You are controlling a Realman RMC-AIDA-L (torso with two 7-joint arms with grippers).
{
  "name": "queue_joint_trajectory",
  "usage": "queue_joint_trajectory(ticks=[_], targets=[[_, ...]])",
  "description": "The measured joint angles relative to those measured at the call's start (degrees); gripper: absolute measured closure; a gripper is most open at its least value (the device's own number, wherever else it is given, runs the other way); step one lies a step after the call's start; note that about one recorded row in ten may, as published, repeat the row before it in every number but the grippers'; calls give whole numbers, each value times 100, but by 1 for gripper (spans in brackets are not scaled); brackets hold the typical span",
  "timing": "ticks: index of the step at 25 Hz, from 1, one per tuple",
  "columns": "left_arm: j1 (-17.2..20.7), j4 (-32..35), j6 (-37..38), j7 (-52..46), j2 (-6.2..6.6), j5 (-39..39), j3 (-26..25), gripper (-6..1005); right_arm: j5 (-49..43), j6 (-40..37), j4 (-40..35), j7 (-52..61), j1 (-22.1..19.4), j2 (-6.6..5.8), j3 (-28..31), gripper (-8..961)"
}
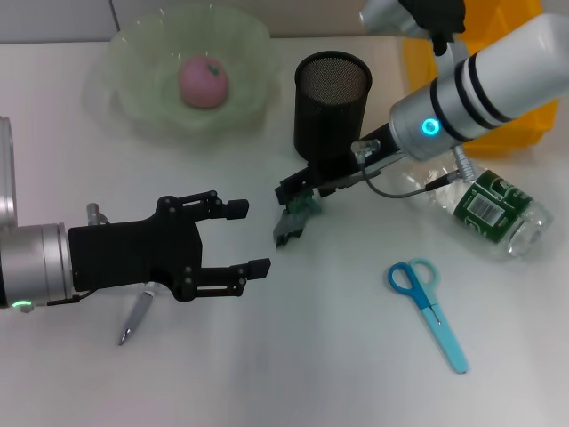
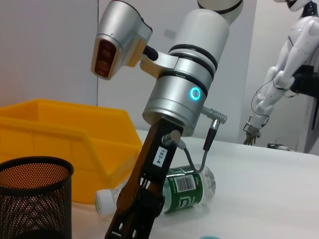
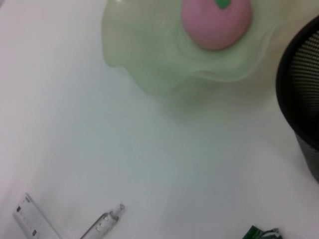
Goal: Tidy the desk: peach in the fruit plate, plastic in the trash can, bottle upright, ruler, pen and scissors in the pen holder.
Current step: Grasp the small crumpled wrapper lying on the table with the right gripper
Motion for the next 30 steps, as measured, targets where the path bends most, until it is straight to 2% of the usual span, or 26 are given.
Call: queue_joint_trajectory(ticks=[11, 17, 30], targets=[[21, -4, -7, 23, -5, 0, -1, 199, 160, 359, 270, -32, -1, 1, -187, 165], [7, -3, -7, 26, -14, 0, -1, 199, 352, 512, 332, -40, -4, 7, -484, 166], [9, -3, -13, 125, -22, 0, -15, 199, 392, 566, 332, -44, -4, 8, -526, 168]])
